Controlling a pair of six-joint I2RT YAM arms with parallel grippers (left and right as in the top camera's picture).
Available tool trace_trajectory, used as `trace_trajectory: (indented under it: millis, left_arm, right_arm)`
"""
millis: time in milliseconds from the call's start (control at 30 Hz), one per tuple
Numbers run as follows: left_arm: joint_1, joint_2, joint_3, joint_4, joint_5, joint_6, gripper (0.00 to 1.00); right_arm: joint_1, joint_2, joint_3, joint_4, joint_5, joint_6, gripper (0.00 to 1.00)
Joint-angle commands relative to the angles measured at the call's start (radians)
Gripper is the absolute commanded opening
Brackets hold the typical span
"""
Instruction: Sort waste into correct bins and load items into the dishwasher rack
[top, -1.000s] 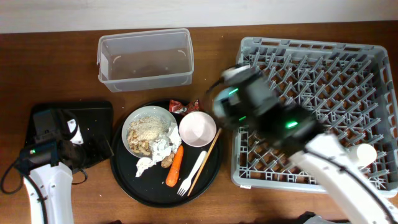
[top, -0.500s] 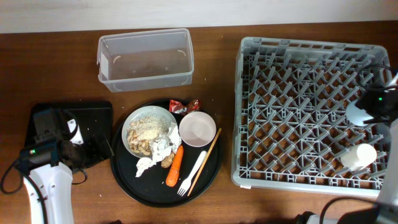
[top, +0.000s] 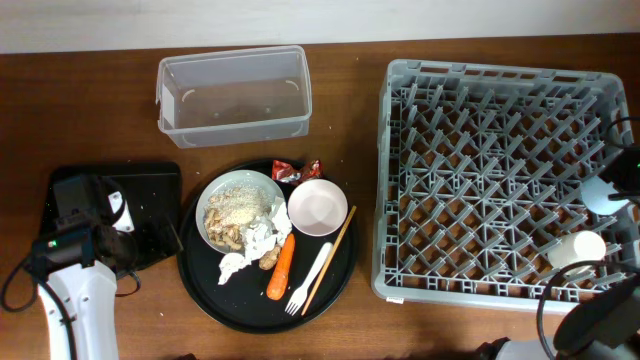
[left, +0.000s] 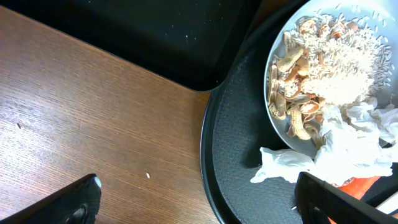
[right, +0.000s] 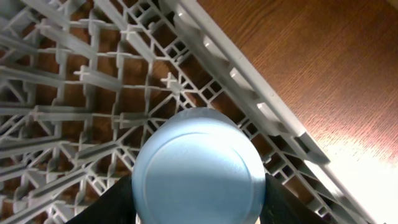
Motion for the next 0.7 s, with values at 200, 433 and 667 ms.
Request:
trace_trajectory:
  millis: [200, 433, 667]
  left_arm:
    - [0.005, 0.002, 0.014, -0.001, -0.003, 0.016, 0.99]
    - [0.005, 0.002, 0.014, -0.001, -0.003, 0.016, 0.99]
    - [0.005, 0.002, 0.014, 0.000, -0.003, 0.016, 0.99]
  right_arm:
    - [-0.019, 0.060, 0.011, 0.027, 0.016, 0.000, 0.53]
    - [-0.019, 0.094, 0.010, 0.024, 0.012, 0.001, 0.72]
    - [-0.016, 0.047, 0.018, 0.007, -0.151, 0.001, 0.98]
